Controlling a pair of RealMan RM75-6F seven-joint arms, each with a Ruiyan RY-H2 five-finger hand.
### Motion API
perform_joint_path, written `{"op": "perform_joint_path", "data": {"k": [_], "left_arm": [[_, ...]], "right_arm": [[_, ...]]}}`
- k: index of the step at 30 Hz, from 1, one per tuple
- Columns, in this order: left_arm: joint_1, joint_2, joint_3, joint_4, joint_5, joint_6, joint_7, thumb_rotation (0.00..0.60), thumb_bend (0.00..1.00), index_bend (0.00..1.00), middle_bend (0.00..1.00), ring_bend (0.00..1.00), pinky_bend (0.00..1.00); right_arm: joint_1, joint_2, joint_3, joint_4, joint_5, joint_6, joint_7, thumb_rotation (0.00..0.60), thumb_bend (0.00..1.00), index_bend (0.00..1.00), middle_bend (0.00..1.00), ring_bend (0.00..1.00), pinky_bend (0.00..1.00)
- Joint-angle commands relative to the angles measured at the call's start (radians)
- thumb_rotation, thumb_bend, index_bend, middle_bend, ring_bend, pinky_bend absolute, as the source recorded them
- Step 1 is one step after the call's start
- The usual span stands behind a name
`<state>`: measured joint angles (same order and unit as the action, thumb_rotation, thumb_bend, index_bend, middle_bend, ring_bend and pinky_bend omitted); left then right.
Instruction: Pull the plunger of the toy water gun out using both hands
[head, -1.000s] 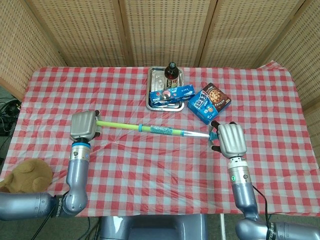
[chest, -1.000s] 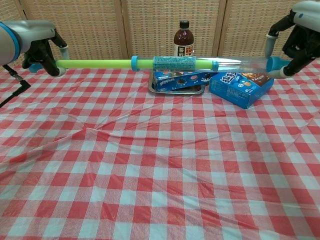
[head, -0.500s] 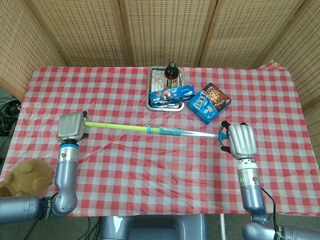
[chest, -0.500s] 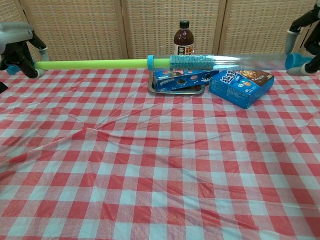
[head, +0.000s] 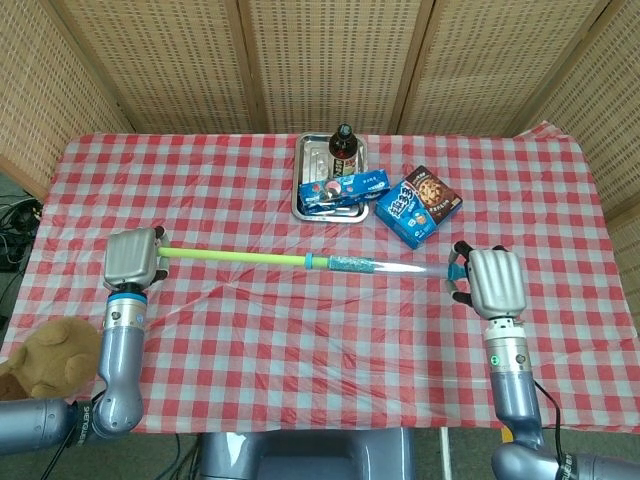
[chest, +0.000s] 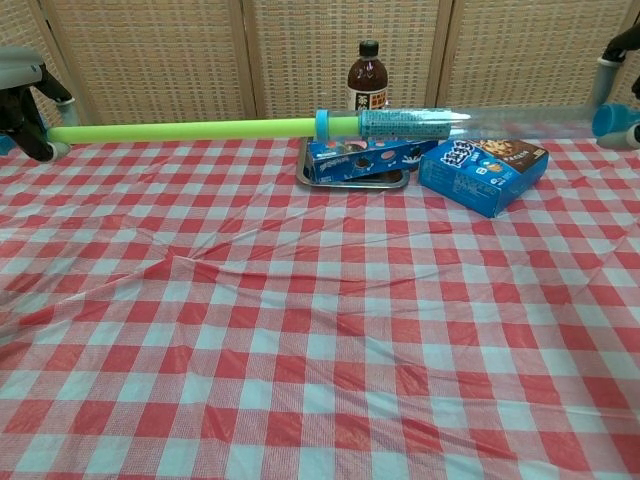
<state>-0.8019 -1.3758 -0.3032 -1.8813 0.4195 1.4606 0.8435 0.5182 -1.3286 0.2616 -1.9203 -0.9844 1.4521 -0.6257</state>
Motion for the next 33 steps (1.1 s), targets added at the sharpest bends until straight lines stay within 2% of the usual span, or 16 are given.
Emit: {"op": "perform_joint_path", "data": {"k": [1,19,22,23,25,27,28,30,33], "left_arm": [[0.002,0.007,0.0,-0.009,0.003,0.005,0.003,0.6,0.64,0.84,0.94,0.85,0.72],[0.015,0.007,0.012,-0.007,0.021,-0.016,-0.011,0.6,0.64,0.82,0.94,0.85,0.72],[0.018,0.01,0.018,-0.007,0.034,-0.029,-0.02,0.6,0.62,0.79,0.91,0.83,0.71],[0.02,0.014,0.021,-0.011,0.038,-0.04,-0.024,0.6,0.6,0.76,0.88,0.81,0.7],[0.024,0.03,0.029,-0.024,0.043,-0.065,-0.029,0.6,0.53,0.63,0.75,0.7,0.63],[0.026,0.041,0.042,-0.037,0.052,-0.083,-0.028,0.6,0.45,0.52,0.63,0.6,0.54],[0.027,0.046,0.047,-0.043,0.052,-0.088,-0.026,0.6,0.42,0.47,0.58,0.56,0.5],[0.028,0.056,0.056,-0.056,0.051,-0.098,-0.021,0.6,0.34,0.35,0.41,0.42,0.38],[0.032,0.073,0.073,-0.077,0.048,-0.111,-0.014,0.6,0.28,0.23,0.22,0.26,0.27]], "right_arm": [[-0.002,0.003,0.001,-0.002,0.003,-0.003,0.005,0.6,0.51,0.58,1.0,1.0,0.56],[0.004,-0.003,0.007,0.03,0.009,-0.018,-0.005,0.6,0.51,0.57,1.0,1.0,0.56],[0.006,-0.006,0.005,0.039,0.006,-0.025,-0.002,0.6,0.5,0.57,1.0,0.99,0.55],[0.007,-0.006,0.002,0.041,0.001,-0.028,-0.002,0.6,0.47,0.55,0.97,0.97,0.54],[0.007,-0.004,-0.007,0.045,-0.003,-0.039,-0.004,0.6,0.42,0.49,0.87,0.87,0.46],[0.007,-0.002,-0.015,0.048,0.001,-0.051,-0.007,0.6,0.37,0.39,0.68,0.71,0.34],[0.008,-0.002,-0.017,0.049,0.005,-0.055,-0.009,0.6,0.35,0.35,0.61,0.66,0.31],[0.007,-0.001,-0.02,0.051,0.013,-0.064,-0.01,0.6,0.3,0.26,0.44,0.5,0.24],[0.005,0.0,-0.027,0.058,0.029,-0.076,-0.01,0.6,0.28,0.2,0.28,0.34,0.2]]}}
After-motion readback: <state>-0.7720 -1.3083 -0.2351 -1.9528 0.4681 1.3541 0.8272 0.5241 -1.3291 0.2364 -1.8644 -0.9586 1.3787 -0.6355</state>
